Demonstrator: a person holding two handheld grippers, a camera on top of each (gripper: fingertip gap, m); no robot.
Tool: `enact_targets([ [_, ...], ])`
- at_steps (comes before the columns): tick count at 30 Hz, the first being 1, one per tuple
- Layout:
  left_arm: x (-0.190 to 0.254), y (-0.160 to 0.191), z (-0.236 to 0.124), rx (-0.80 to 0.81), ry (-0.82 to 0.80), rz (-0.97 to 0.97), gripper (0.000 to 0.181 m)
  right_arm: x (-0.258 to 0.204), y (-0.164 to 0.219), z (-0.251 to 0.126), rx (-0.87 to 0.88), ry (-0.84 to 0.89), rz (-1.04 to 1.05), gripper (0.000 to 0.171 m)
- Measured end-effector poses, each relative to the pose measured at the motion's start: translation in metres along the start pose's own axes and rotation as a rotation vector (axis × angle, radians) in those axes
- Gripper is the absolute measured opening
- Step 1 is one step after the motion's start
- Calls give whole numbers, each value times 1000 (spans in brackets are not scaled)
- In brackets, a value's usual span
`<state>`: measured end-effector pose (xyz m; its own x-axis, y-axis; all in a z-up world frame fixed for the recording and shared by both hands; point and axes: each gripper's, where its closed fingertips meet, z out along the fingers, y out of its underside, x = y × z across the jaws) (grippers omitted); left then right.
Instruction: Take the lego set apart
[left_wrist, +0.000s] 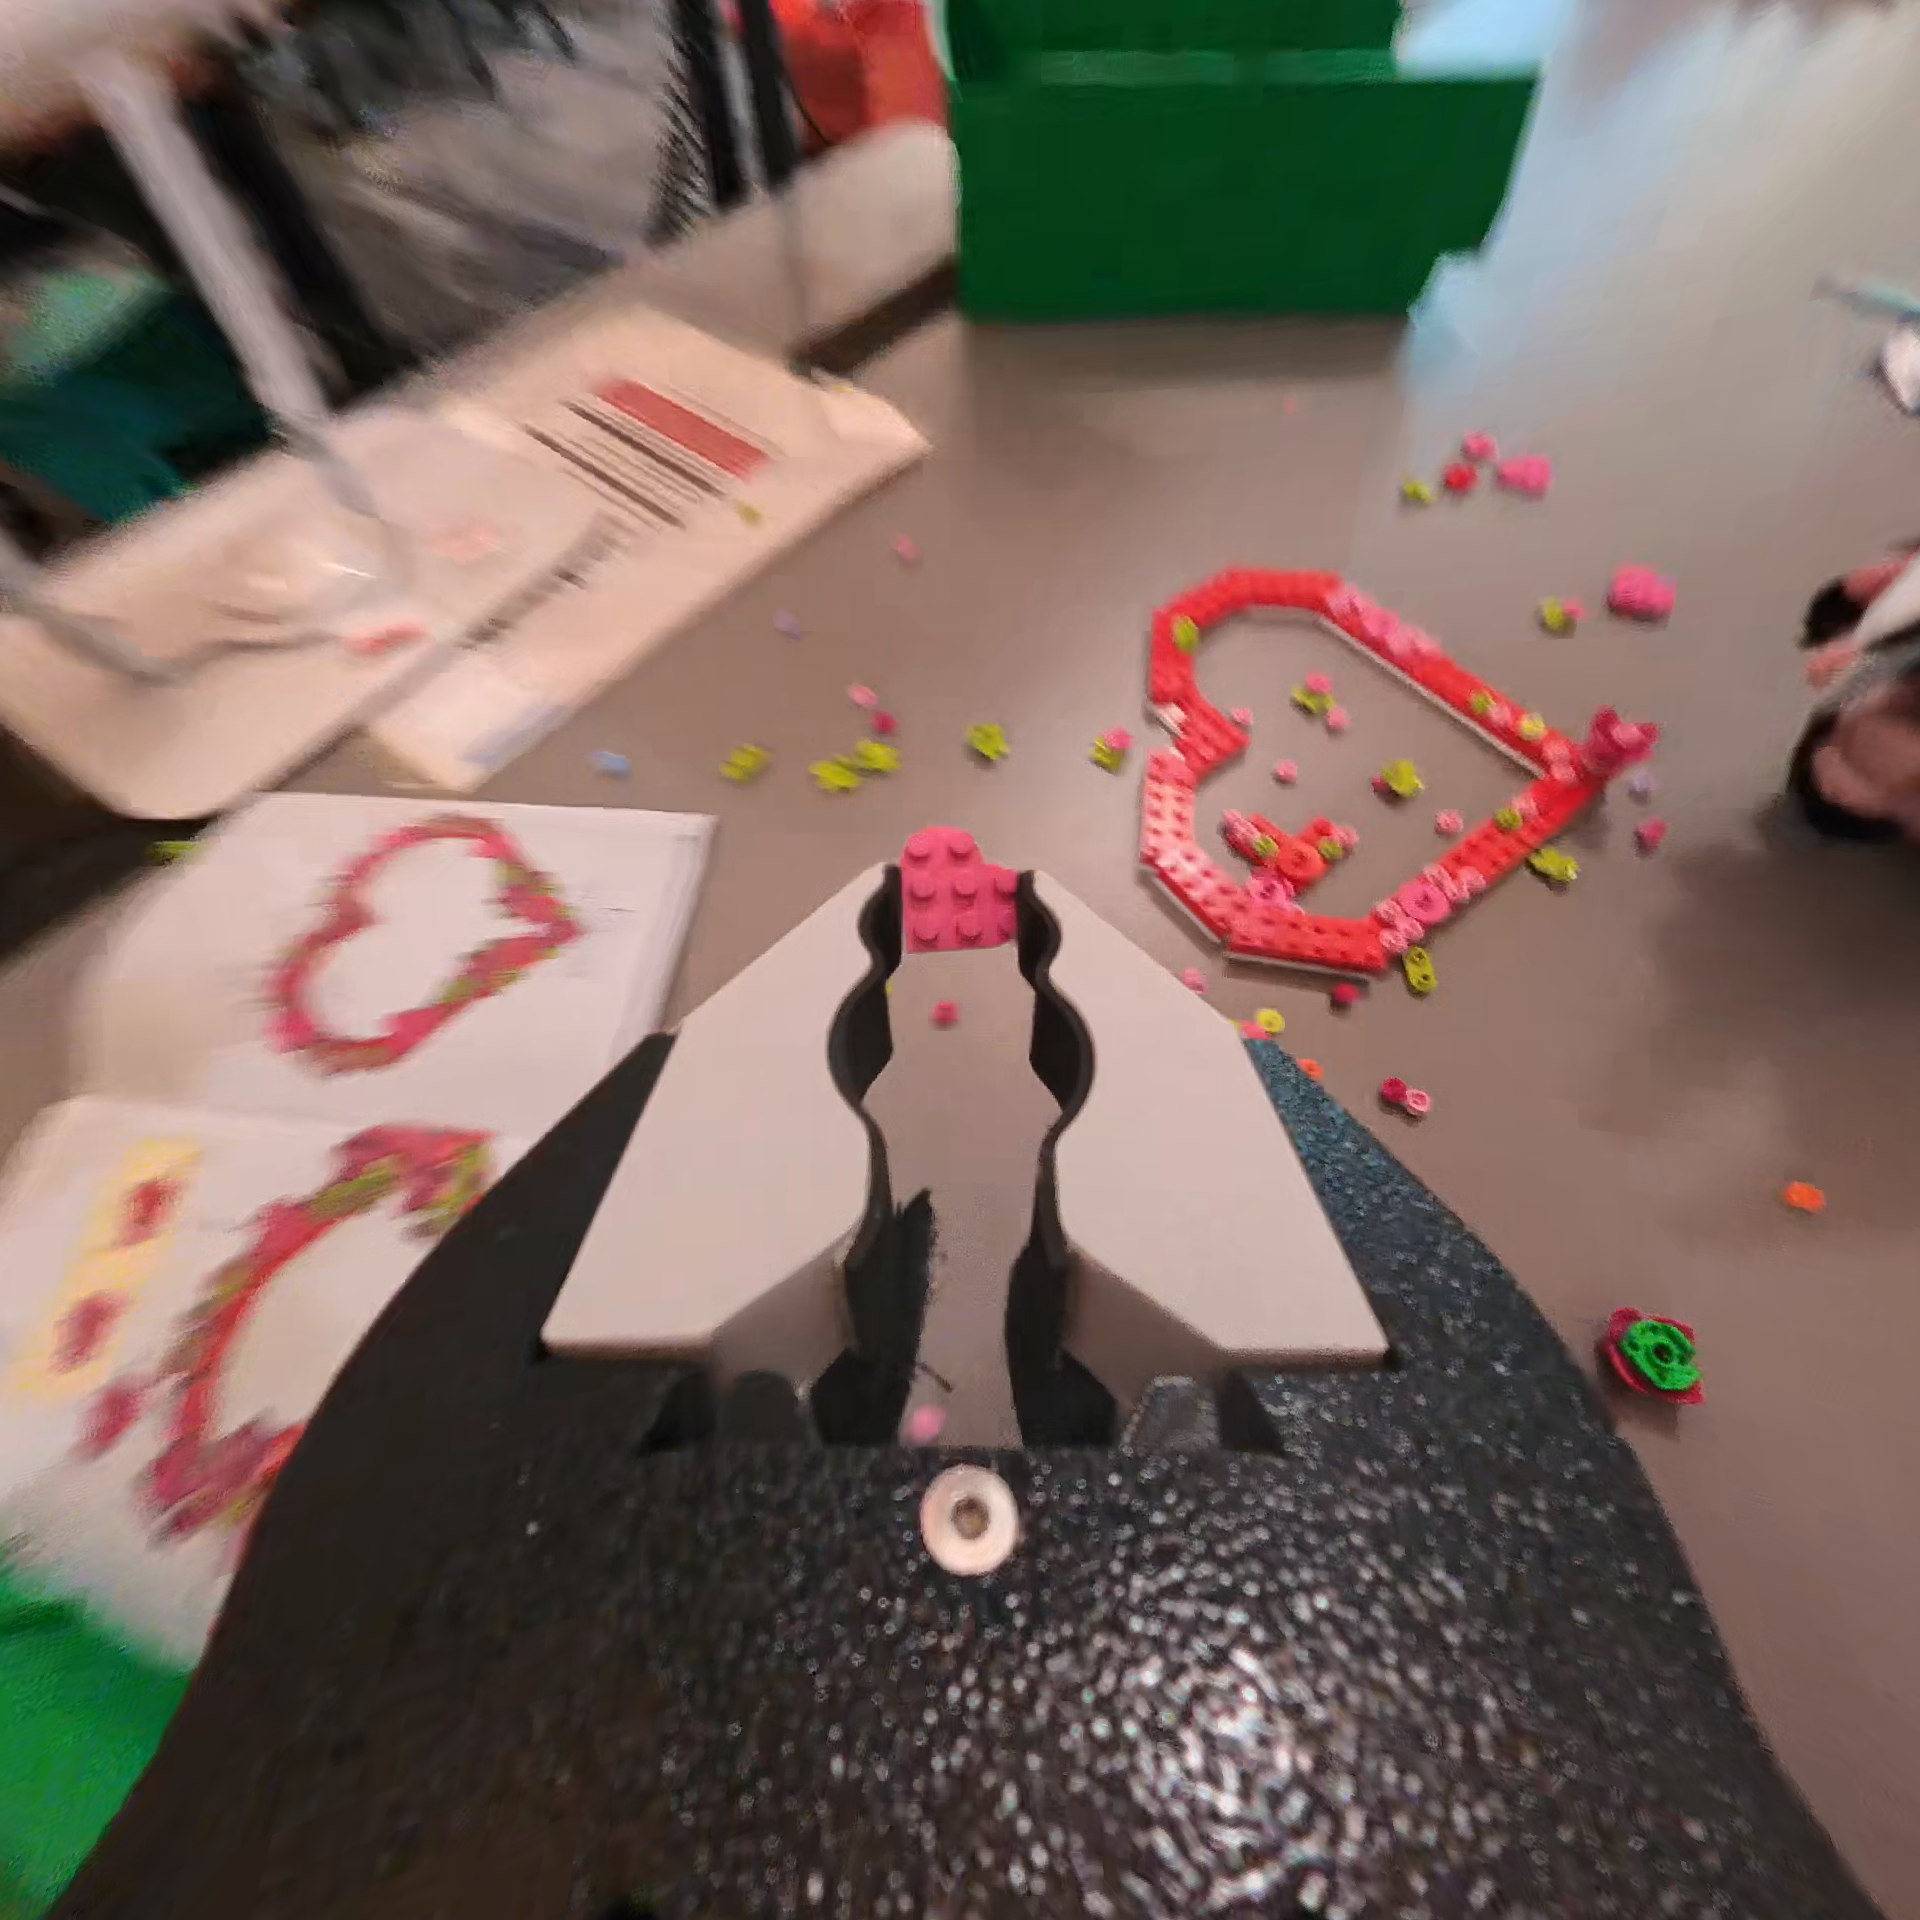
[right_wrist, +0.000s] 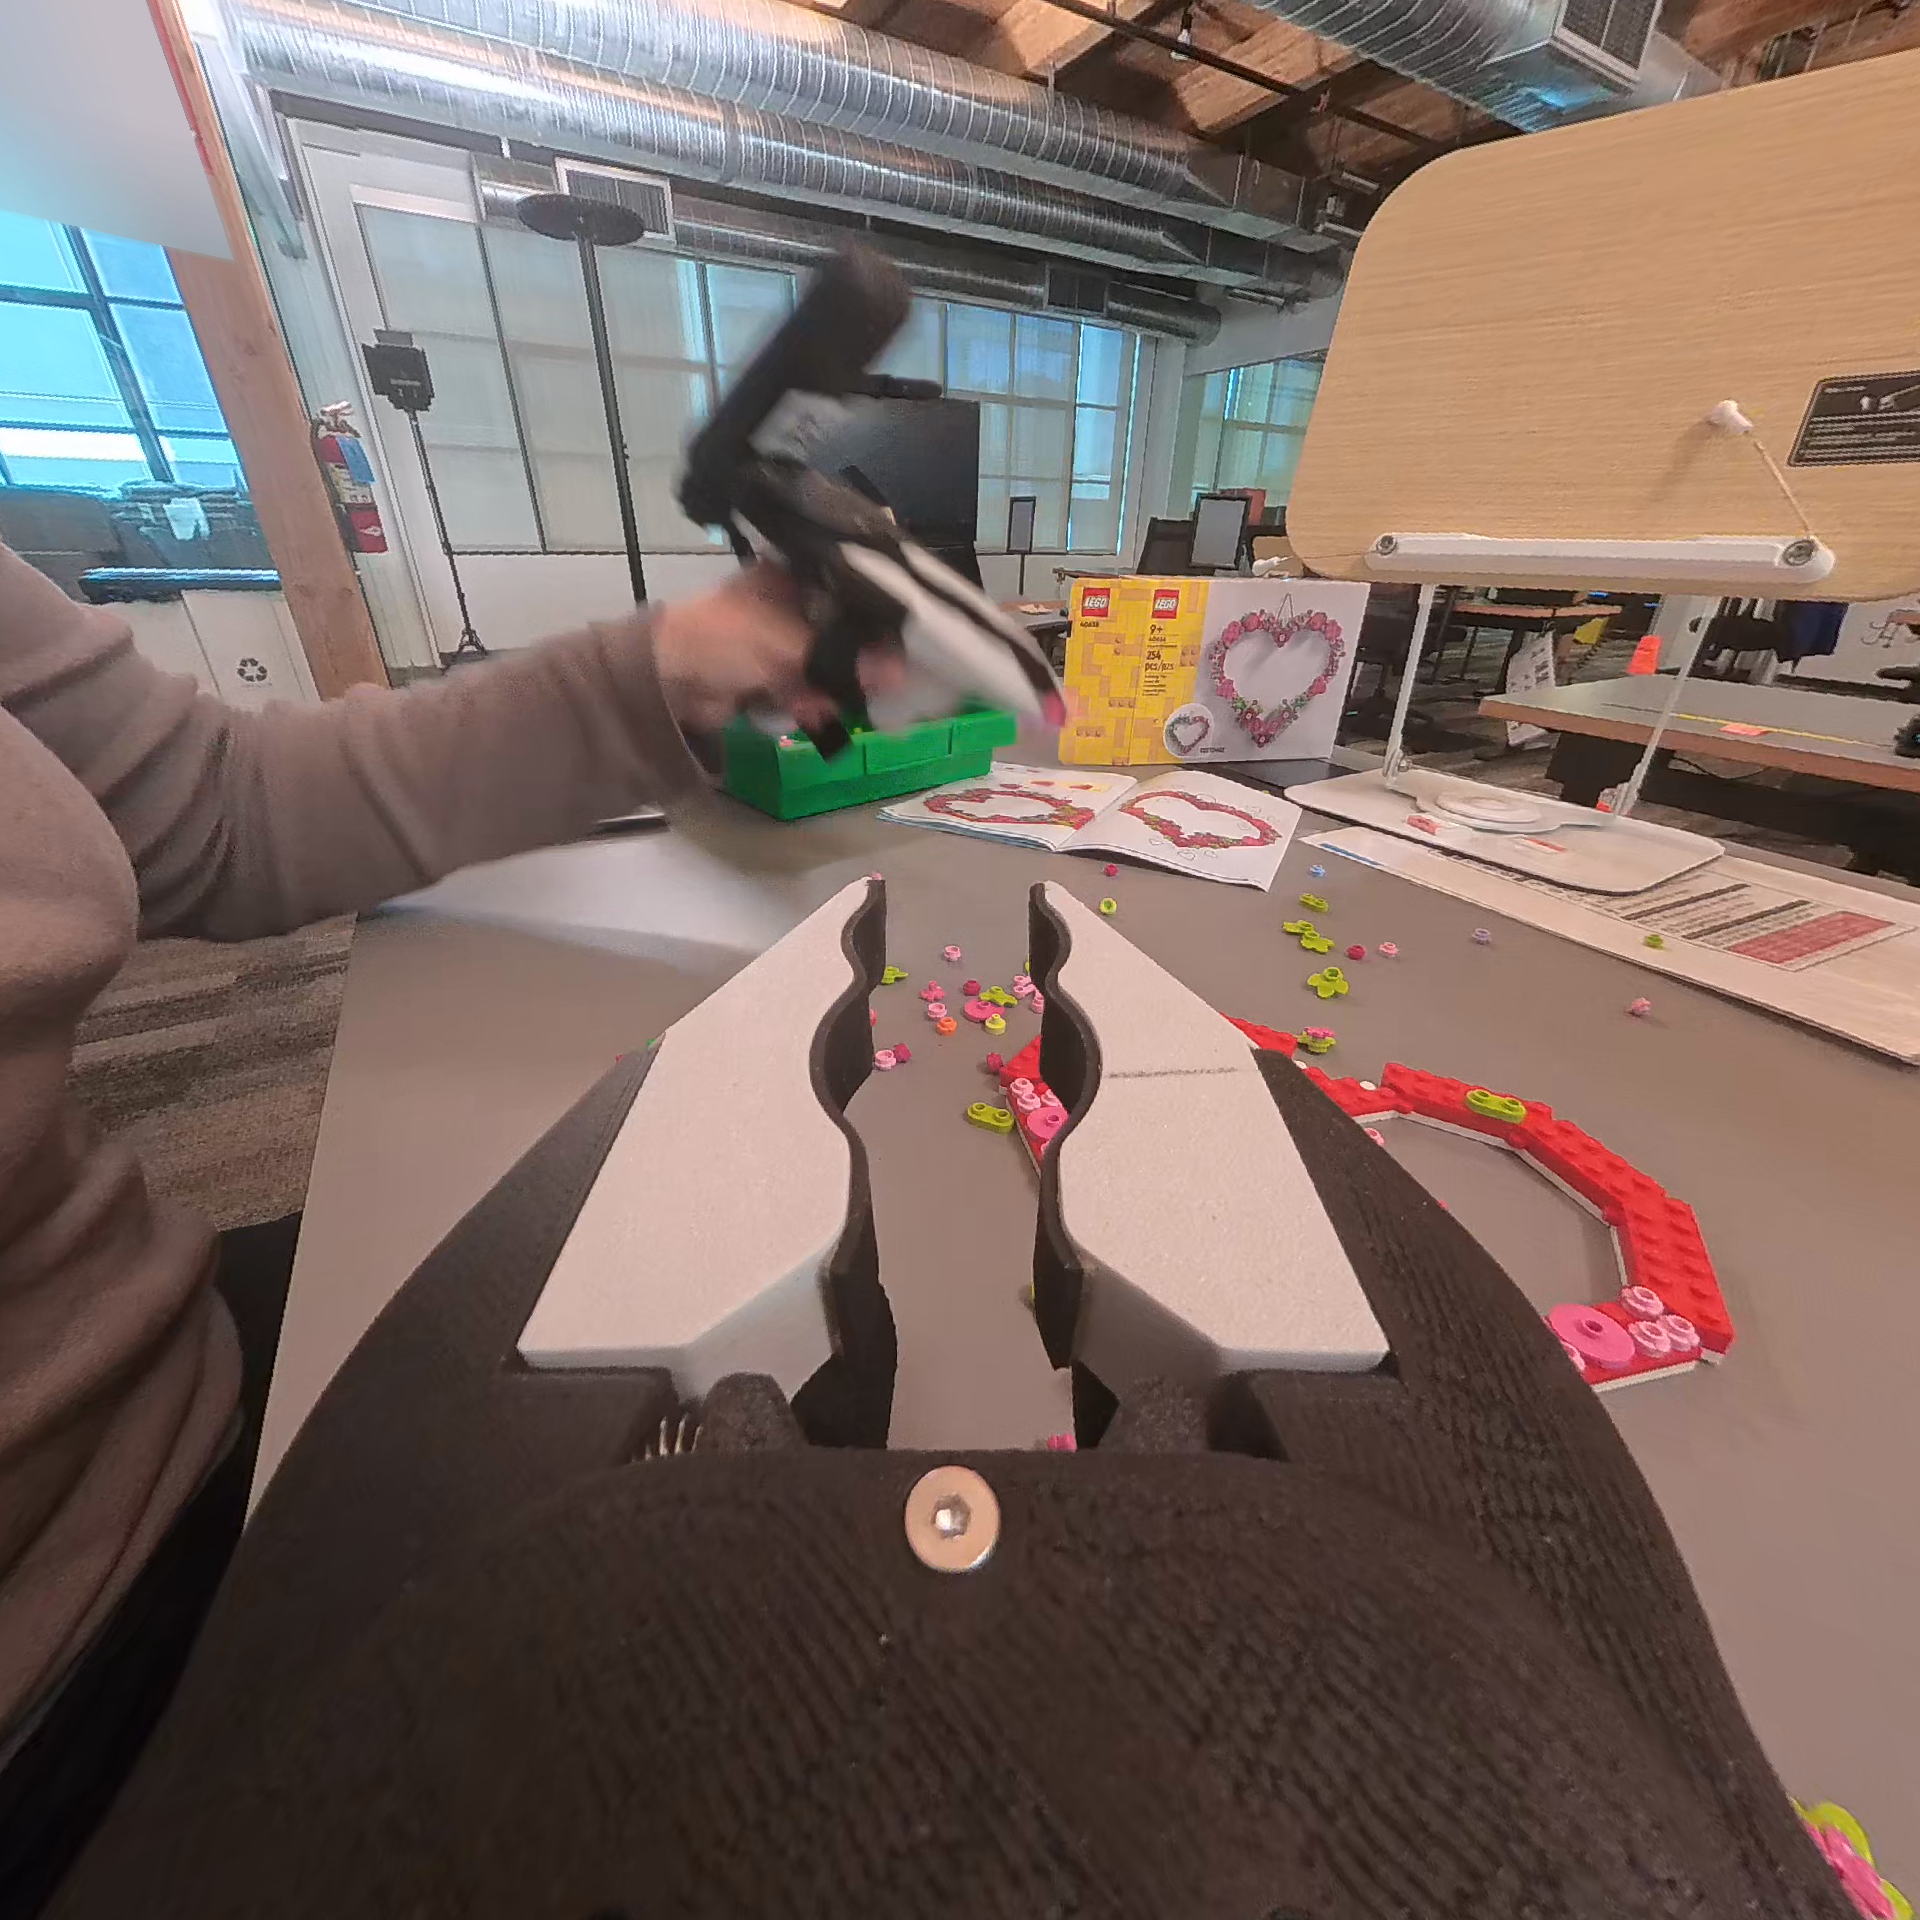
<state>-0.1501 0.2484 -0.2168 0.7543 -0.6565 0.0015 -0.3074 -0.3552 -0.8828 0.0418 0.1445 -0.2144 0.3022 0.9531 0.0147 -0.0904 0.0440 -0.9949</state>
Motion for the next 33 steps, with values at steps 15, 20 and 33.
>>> enact_targets([
  [15, -152, 82, -170, -260, -693, -394, 58, -1, 1, 2, -5, -5, 9, 26],
  [20, -38, 33, -95, -110, -310, -38, 8, -1, 1, 3, -9, 2, -1, 26],
  [33, -11, 143, -31, -320, -221, -210, 11, -3, 1, 2, -9, -8, -2, 26],
])
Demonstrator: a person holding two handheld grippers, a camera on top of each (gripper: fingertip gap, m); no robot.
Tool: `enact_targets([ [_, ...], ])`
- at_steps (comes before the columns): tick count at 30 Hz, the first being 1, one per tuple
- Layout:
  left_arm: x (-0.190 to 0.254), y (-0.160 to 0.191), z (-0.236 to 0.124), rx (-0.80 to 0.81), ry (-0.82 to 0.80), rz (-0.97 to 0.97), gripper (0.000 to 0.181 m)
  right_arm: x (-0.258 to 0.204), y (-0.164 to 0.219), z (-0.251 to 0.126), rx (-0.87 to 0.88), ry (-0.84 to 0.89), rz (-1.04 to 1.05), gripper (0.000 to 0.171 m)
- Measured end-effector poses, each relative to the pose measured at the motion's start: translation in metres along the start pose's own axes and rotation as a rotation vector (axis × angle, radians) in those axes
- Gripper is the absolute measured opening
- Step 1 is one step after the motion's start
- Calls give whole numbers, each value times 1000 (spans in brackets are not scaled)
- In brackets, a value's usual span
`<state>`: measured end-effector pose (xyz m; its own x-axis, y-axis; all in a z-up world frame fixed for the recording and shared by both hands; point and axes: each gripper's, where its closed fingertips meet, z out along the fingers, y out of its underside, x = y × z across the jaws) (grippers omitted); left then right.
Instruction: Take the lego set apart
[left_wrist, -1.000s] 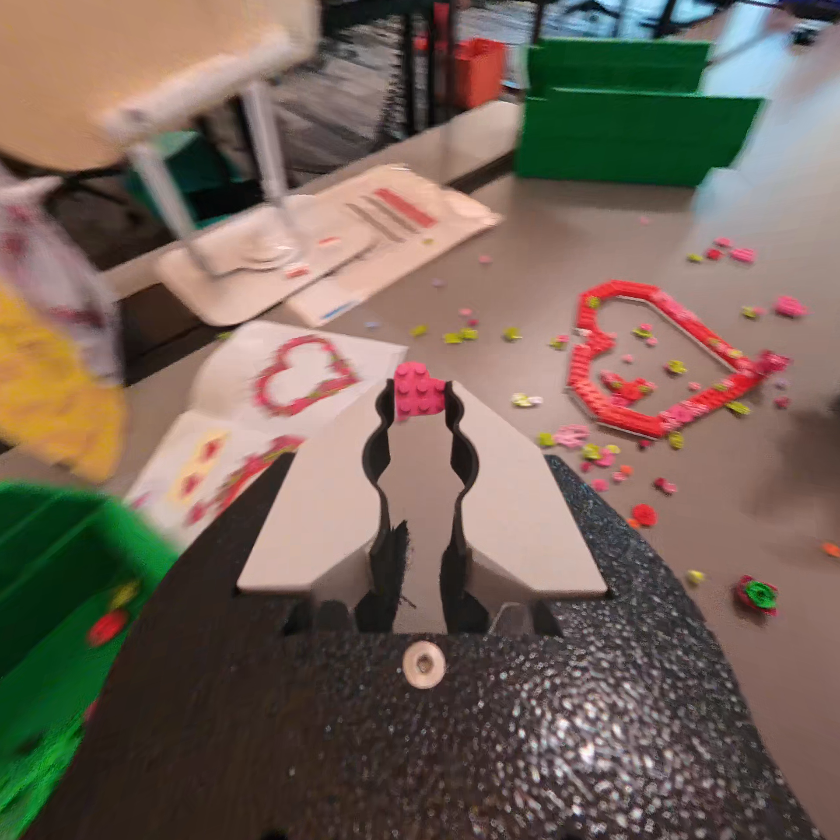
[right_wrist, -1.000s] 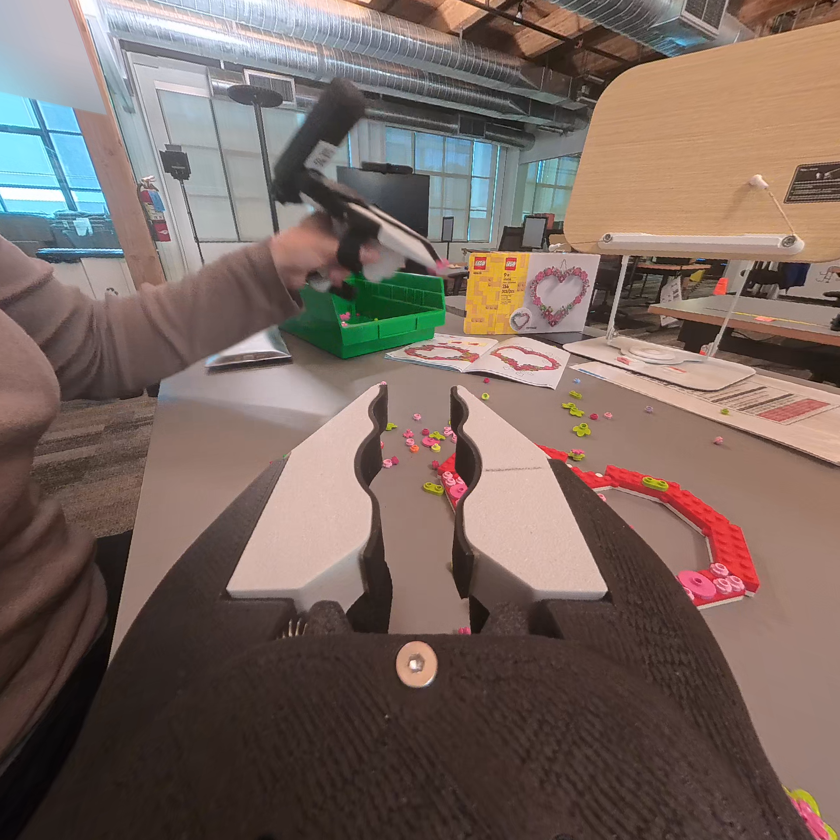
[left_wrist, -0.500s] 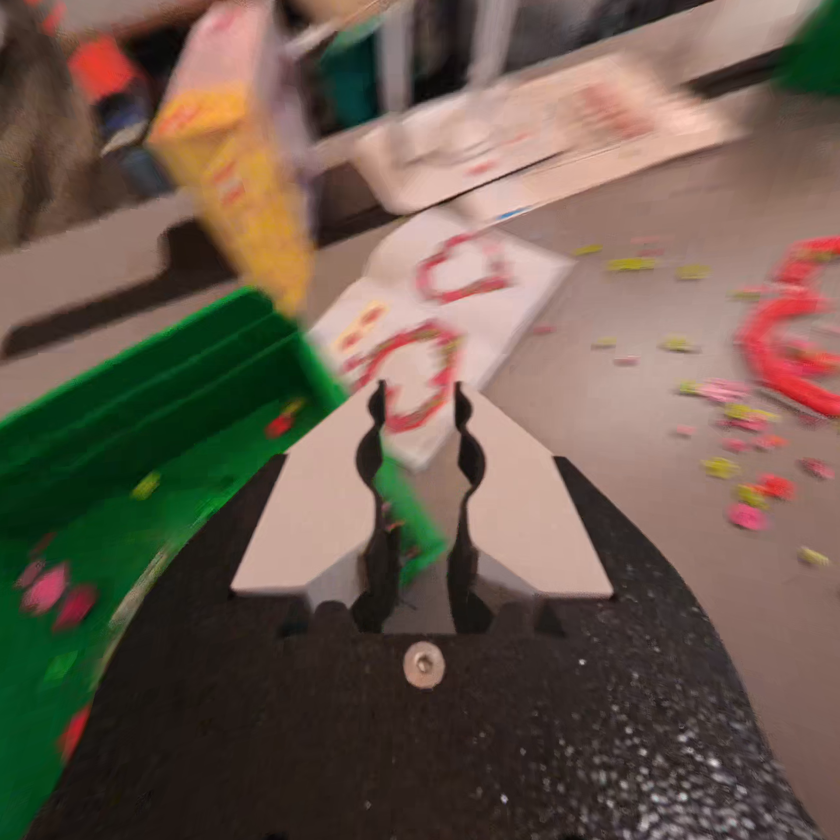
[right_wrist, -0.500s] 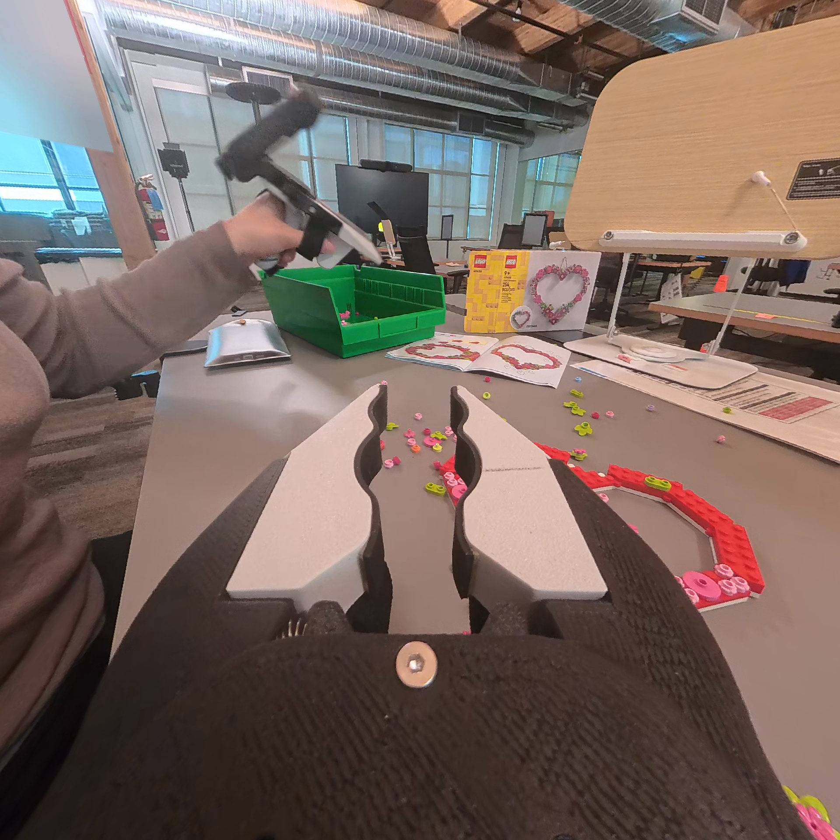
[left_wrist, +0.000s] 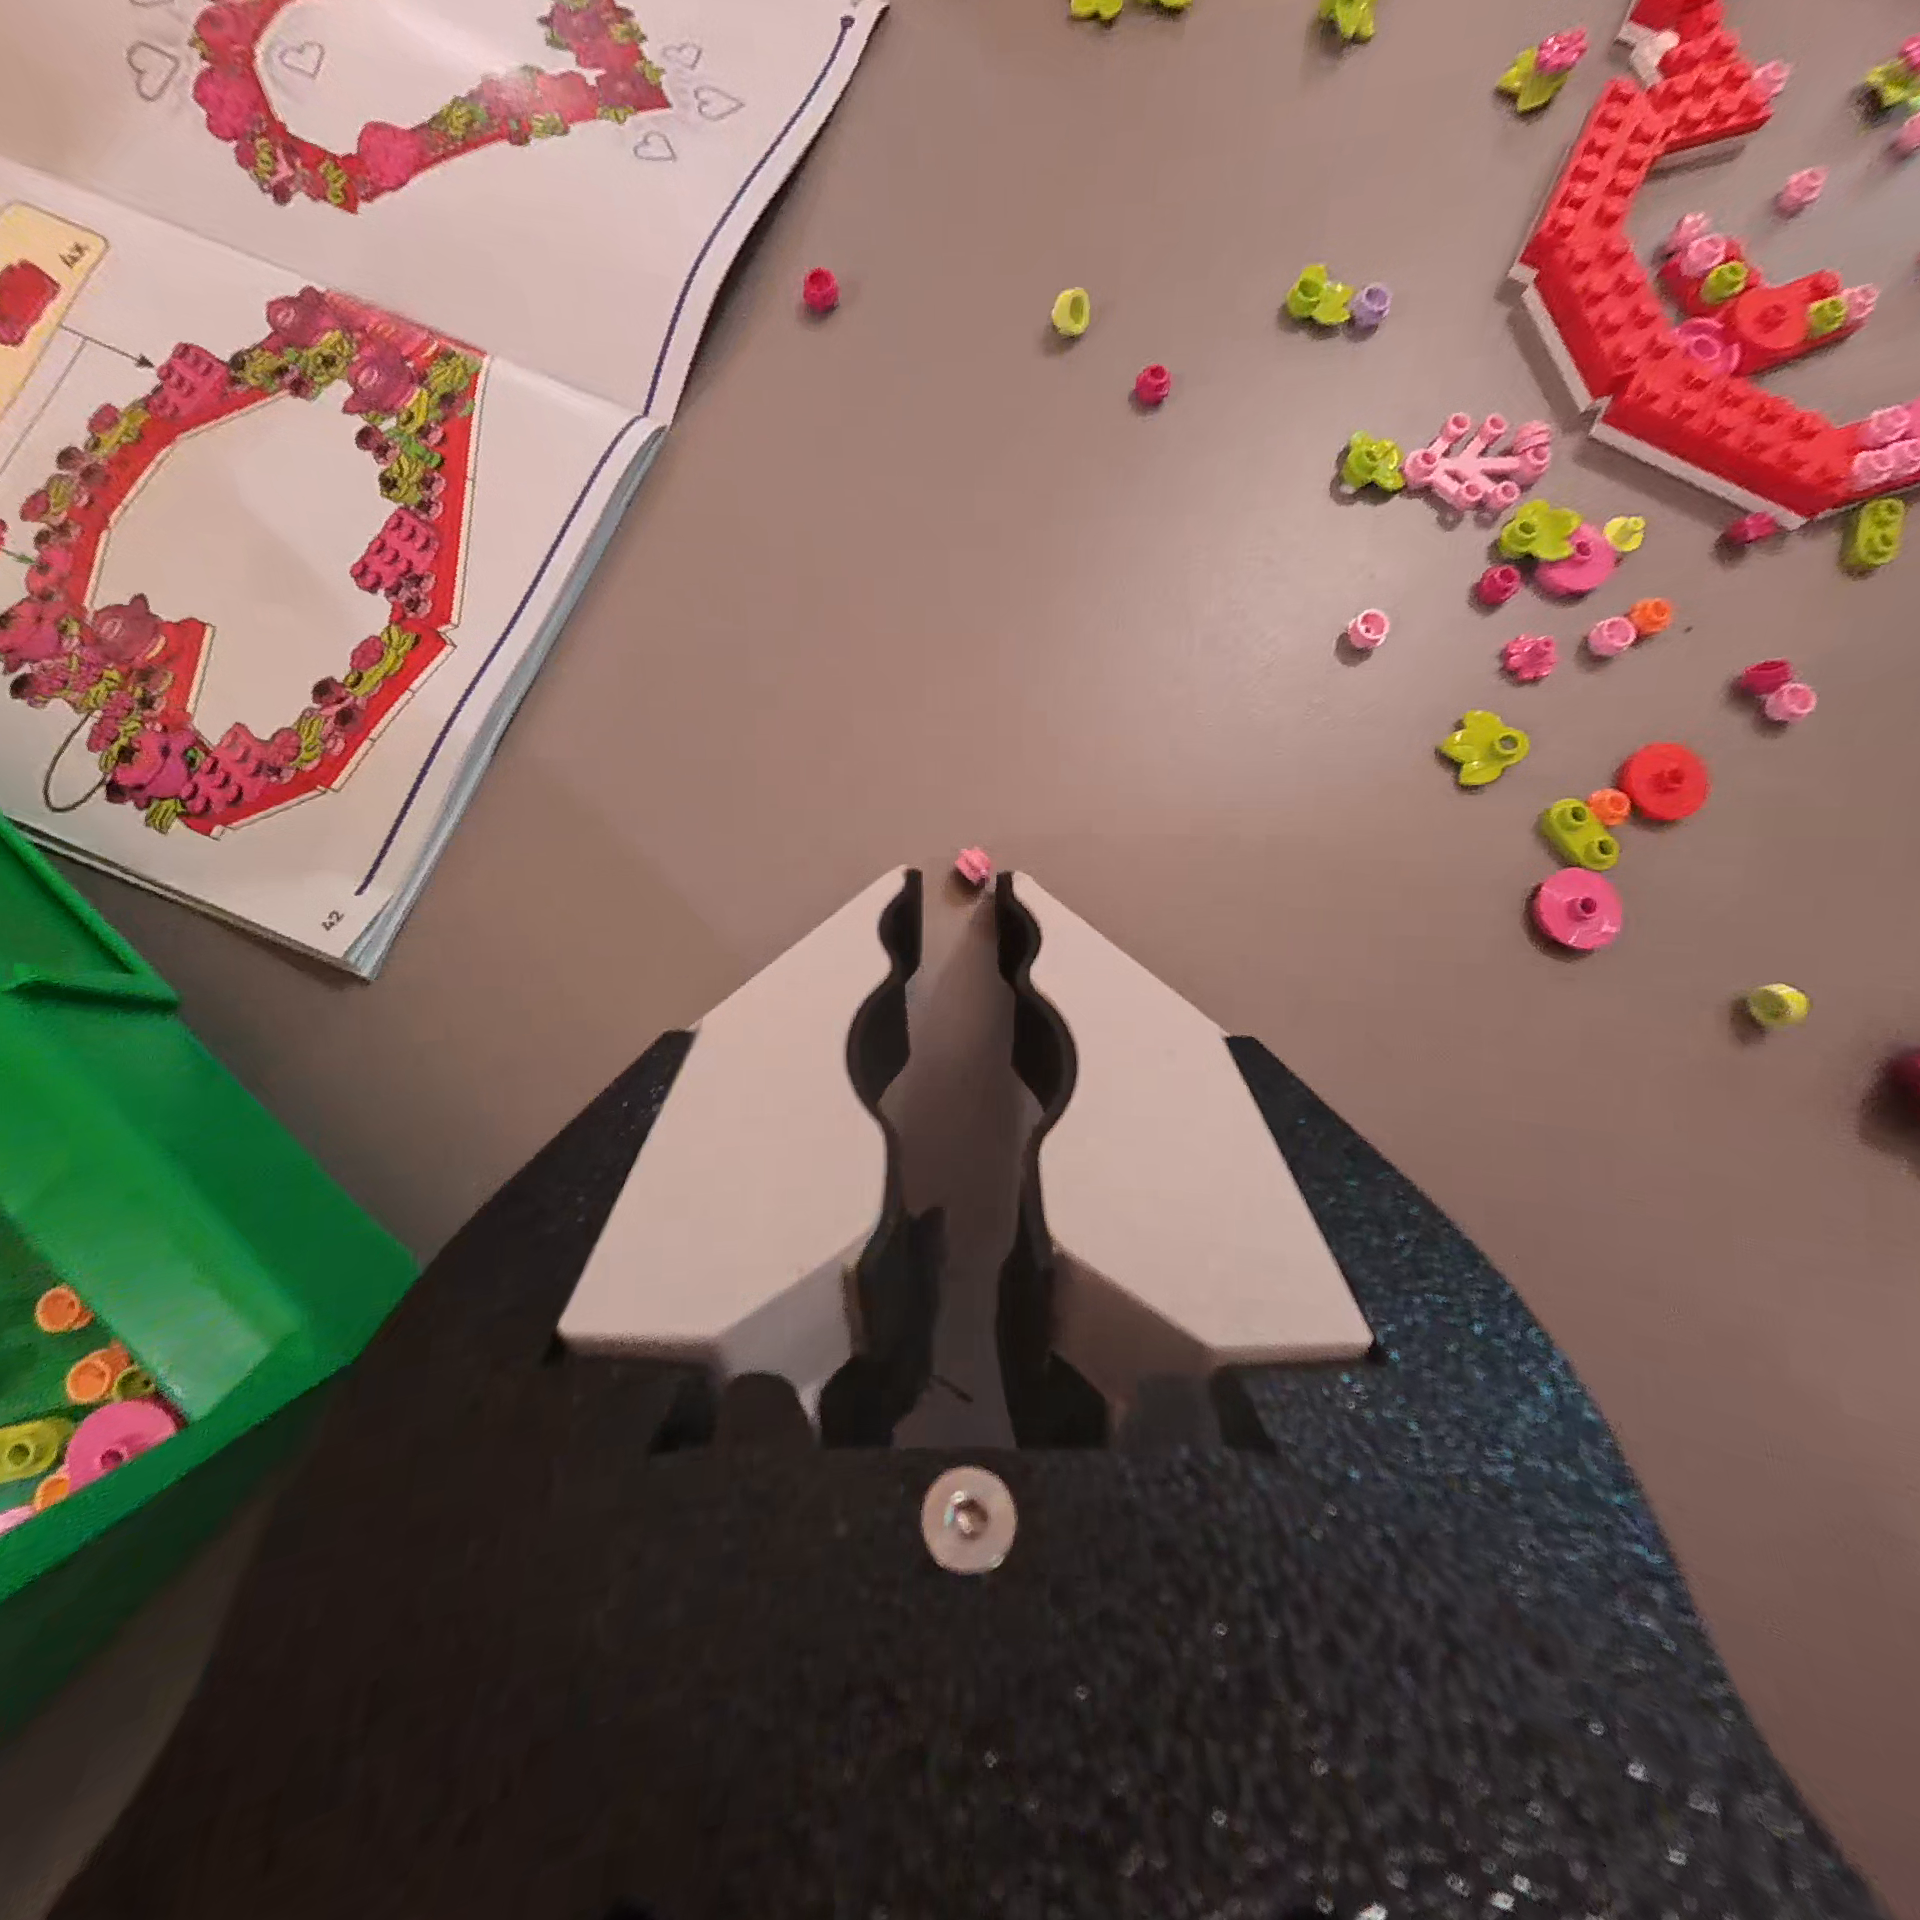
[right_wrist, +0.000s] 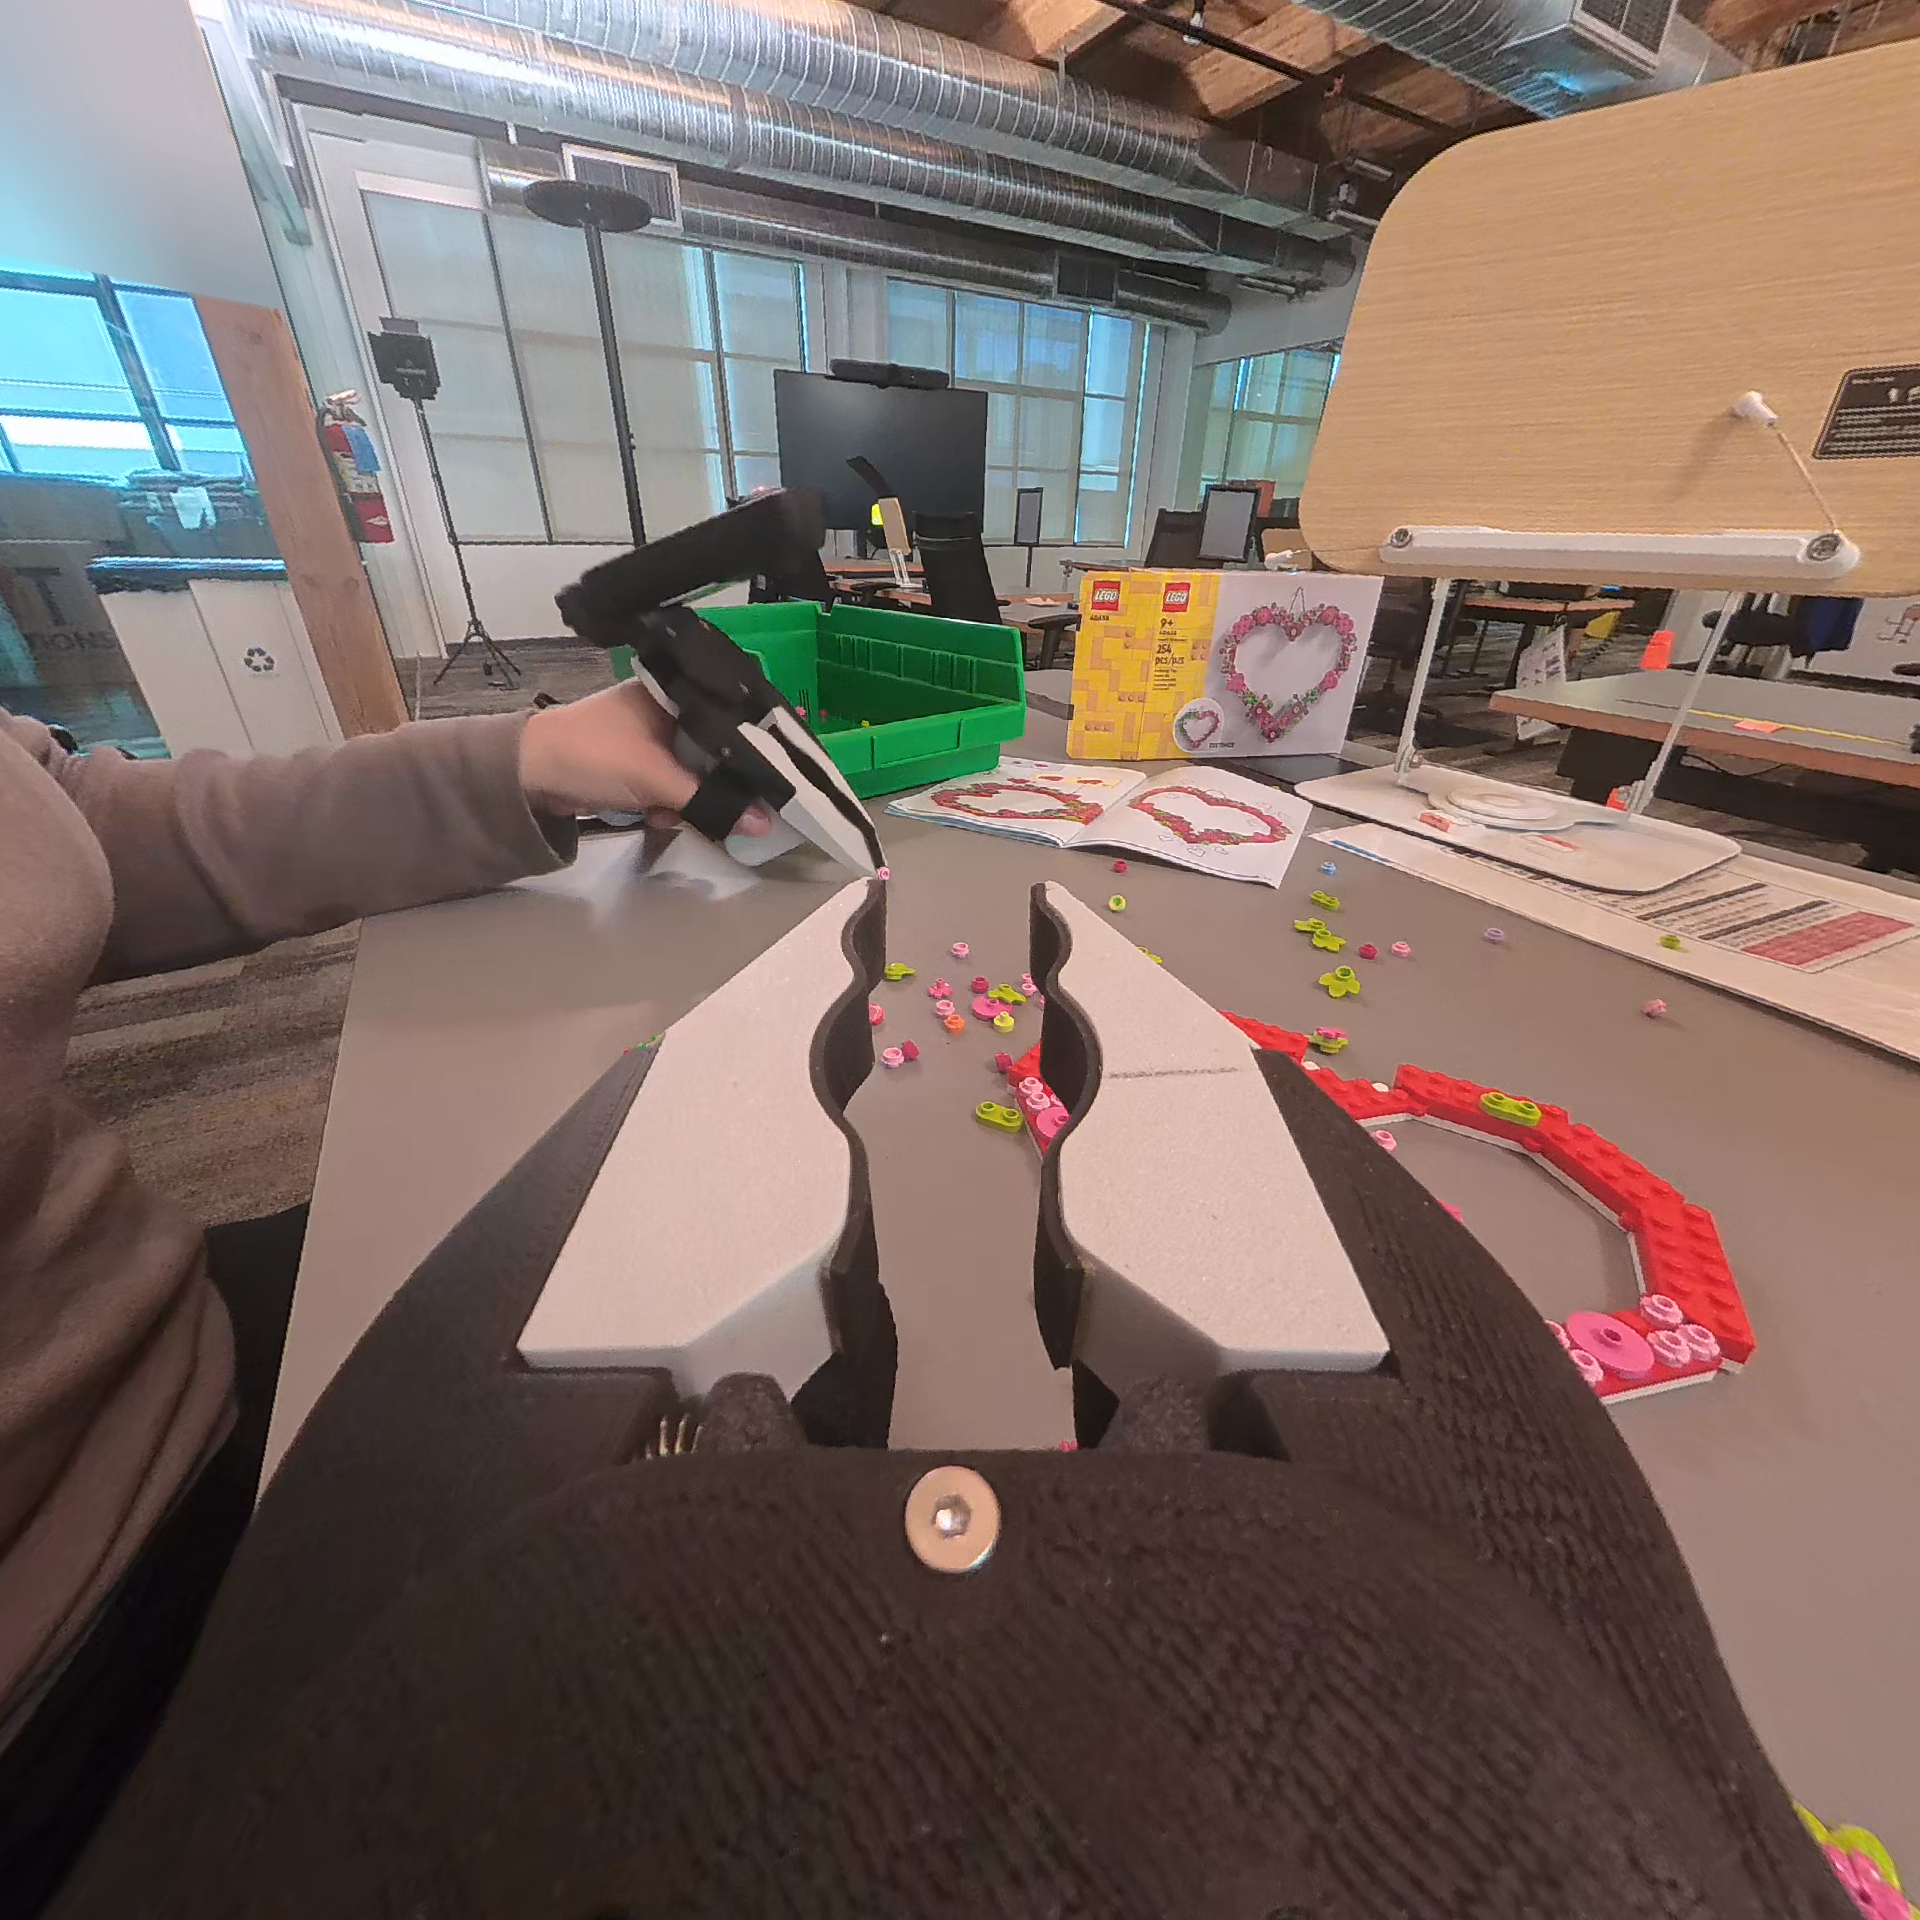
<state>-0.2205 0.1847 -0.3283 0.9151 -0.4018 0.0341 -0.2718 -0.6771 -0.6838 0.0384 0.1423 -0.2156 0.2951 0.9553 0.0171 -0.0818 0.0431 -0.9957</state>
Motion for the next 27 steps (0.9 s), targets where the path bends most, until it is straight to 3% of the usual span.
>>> enact_targets([
  [15, -1, -12, -2, 33, -45, 108, 3, 0, 0, 0, -1, 1, -1, 26],
  [21, -49, -79, -94, 402, -356, 88, 3, 0, 0, 0, 0, 1, 0, 26],
  [25, -105, -78, -132, 360, -558, 22, 4, 0, 0, 0, 0, -1, 0, 26],
  [27, -132, -69, -135, 287, -620, -62, 42, 0, 0, 0, -1, -2, -1, 26],
])
